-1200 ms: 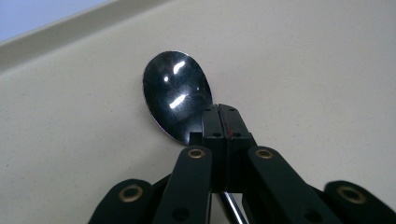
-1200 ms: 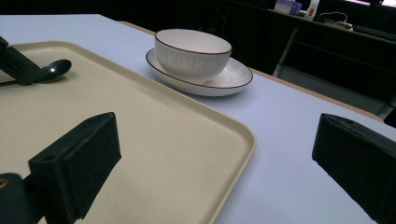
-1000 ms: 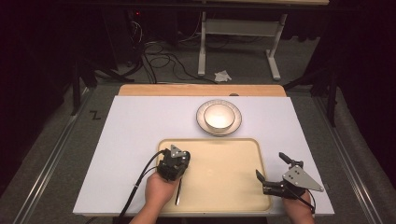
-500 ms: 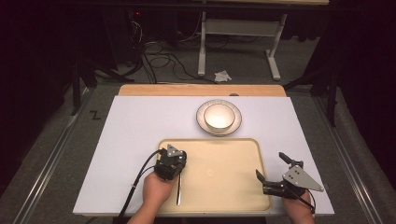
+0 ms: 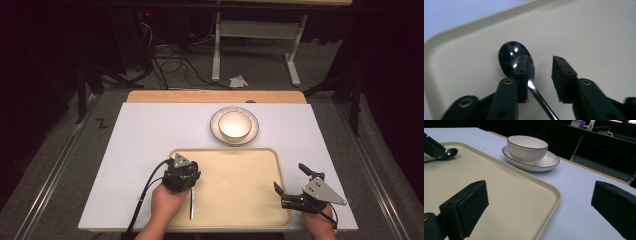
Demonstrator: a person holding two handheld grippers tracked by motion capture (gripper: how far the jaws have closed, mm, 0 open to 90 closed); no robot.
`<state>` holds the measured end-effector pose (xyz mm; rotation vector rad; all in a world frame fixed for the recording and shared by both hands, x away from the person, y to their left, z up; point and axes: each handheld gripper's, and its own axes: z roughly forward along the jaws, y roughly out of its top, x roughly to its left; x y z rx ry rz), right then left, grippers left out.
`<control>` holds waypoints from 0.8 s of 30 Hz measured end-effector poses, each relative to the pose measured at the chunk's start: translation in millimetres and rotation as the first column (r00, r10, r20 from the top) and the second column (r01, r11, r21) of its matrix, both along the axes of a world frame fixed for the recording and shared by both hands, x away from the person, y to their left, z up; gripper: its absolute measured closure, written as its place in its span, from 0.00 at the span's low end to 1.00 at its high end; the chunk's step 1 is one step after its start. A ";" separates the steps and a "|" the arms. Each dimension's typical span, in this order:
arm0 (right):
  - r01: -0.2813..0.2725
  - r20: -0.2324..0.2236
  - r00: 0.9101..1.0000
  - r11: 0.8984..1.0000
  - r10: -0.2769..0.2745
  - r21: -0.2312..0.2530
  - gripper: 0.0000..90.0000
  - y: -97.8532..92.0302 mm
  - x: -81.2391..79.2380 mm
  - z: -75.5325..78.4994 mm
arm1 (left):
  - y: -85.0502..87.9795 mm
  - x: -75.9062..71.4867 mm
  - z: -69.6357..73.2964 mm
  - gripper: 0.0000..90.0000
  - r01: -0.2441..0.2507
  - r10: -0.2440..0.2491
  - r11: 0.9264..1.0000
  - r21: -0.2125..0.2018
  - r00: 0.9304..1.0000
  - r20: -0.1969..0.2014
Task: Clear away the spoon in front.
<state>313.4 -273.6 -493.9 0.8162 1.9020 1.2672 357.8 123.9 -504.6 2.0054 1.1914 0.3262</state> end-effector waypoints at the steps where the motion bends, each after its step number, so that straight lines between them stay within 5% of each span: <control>1: 0.000 0.002 1.000 1.000 0.000 -0.003 0.02 -0.1 0.1 -0.1 | 1.7 -0.5 1.3 0.68 -0.001 0.001 1.000 -0.003 1.000 0.007; 7: 0.001 0.002 1.000 1.000 -0.001 -0.003 0.02 -0.2 0.2 0.0 | 16.0 -8.2 9.5 0.42 -0.031 0.031 1.000 -0.001 0.996 0.085; 16: -0.005 0.004 1.000 1.000 0.005 -0.002 0.01 0.3 0.0 0.3 | 49.8 -20.9 16.8 0.05 -0.076 0.077 0.997 -0.018 0.990 0.121; 24: -0.002 -0.004 1.000 1.000 0.002 -0.004 0.01 0.2 0.2 0.1 | 93.8 -44.9 24.2 0.00 -0.101 0.104 0.994 -0.029 0.982 0.157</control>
